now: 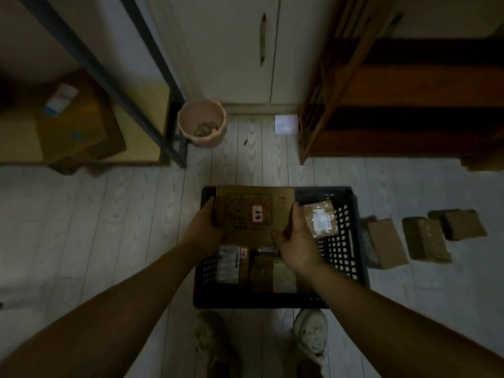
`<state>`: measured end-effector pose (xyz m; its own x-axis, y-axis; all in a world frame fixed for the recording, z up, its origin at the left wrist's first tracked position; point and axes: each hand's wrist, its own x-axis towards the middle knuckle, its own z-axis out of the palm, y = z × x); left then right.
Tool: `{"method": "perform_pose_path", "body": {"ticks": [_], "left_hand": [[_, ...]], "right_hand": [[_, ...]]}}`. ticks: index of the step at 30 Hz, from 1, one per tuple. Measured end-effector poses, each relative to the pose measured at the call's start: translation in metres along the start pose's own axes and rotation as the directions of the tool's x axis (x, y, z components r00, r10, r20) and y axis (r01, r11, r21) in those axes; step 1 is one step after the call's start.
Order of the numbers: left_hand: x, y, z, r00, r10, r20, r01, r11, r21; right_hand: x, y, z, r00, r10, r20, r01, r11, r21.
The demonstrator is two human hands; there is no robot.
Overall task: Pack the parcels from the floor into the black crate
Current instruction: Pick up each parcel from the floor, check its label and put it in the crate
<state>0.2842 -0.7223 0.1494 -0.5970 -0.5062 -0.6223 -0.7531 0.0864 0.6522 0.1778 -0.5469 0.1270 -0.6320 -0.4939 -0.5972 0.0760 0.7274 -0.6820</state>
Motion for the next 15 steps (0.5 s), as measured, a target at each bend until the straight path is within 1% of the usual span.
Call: {"method": "perform_pose_path", "body": {"ticks": [3,5,7,8,9,11,13,15], "left_hand": [[0.039,-0.052,0.028,1.000,0.015,-0.027,-0.012,0.993,0.121],[0.064,-0.082,0.043,0.999,-0.013,-0.048,0.025,0.967,0.255],[0.084,-0.107,0.053,0.998,0.052,-0.032,-0.038,0.941,0.335],[0.093,-0.117,0.055,0.997,0.071,-0.028,-0.054,0.915,0.401],[0.101,-0.128,0.057,0.996,0.083,-0.031,-0.056,0.866,0.497],[0.109,-0.137,0.056,0.995,0.087,-0.047,-0.031,0.725,0.688],[0.114,-0.141,0.054,0.996,0.073,-0.059,-0.001,0.635,0.773],[0.120,-0.146,0.051,0.996,0.067,-0.052,0.003,0.590,0.808]], "right_hand": [[0.045,0.038,0.029,0.999,0.027,0.024,-0.024,0.996,-0.086],[0.071,0.057,0.050,0.998,0.042,0.043,-0.038,0.996,-0.084],[0.092,0.070,0.069,0.997,0.063,0.046,-0.061,0.997,-0.057],[0.101,0.074,0.076,0.996,0.072,0.046,-0.069,0.996,-0.064],[0.109,0.077,0.083,0.995,0.083,0.051,-0.080,0.994,-0.072],[0.124,0.085,0.095,0.994,0.094,0.063,-0.088,0.992,-0.086],[0.134,0.087,0.106,0.994,0.089,0.069,-0.082,0.993,-0.086],[0.141,0.086,0.115,0.995,0.084,0.057,-0.079,0.993,-0.090]]}}
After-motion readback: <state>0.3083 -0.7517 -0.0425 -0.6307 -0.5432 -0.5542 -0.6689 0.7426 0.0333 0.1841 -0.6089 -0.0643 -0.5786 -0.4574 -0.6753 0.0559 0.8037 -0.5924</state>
